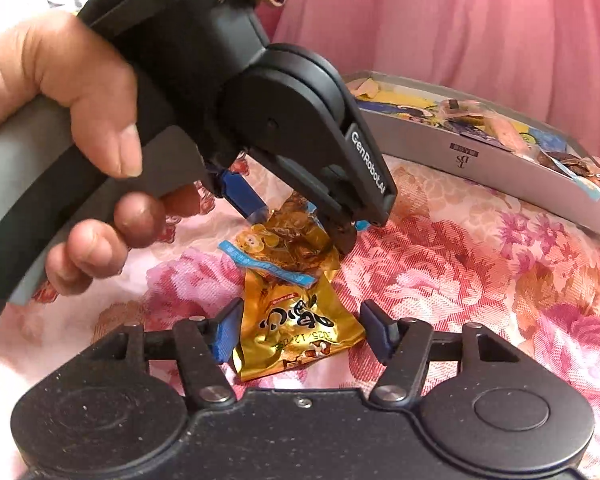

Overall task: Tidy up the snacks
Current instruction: 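Grasp the blue-topped clear snack bag with left tool while right tool grasps the gold candy pack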

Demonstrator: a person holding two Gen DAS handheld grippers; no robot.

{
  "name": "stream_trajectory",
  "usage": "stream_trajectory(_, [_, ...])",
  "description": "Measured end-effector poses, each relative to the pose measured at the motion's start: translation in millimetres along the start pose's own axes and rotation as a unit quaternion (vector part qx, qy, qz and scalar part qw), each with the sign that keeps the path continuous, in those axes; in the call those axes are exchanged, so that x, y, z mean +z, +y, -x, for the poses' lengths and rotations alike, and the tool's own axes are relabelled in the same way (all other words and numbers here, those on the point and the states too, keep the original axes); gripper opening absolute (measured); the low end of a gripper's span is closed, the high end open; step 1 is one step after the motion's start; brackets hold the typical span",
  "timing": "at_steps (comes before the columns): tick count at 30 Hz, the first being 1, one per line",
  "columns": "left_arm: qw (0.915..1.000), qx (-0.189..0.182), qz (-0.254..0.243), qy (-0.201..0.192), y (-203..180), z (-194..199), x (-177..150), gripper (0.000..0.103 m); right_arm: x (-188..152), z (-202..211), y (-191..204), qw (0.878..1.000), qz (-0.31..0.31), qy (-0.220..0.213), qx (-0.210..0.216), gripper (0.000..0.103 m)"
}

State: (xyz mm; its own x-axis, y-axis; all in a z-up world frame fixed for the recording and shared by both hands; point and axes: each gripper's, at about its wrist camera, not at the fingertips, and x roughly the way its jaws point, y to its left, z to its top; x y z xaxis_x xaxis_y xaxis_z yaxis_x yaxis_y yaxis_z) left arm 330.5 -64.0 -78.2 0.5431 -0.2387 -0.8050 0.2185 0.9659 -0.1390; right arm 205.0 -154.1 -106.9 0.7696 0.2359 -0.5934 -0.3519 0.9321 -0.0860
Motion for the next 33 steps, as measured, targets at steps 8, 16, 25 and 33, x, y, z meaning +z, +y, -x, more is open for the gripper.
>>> stream_trajectory(8, [0.9998, 0.009, 0.018, 0.000, 3.0, 4.5, -3.2, 0.068, 2.8, 12.5, -19.0, 0.998, -0.023, 0.045, 0.022, 0.065])
stream_trajectory(16, [0.9995, 0.015, 0.029, 0.001, 15.9, 14.6, -12.6, 0.068, 0.1, 17.2, -28.2, 0.999, -0.020, 0.040, -0.024, 0.065])
stream_trajectory(25, [0.9995, -0.008, 0.022, -0.022, 22.2, 17.6, -26.8, 0.077, -2.4, 0.2, -43.2, 0.999, 0.006, 0.031, -0.010, 0.092])
stream_trajectory(33, [0.9994, -0.012, -0.017, -0.029, 17.0, 17.7, -35.9, 0.083, -4.2, -2.8, -44.5, 1.000, -0.007, 0.023, 0.013, 0.077])
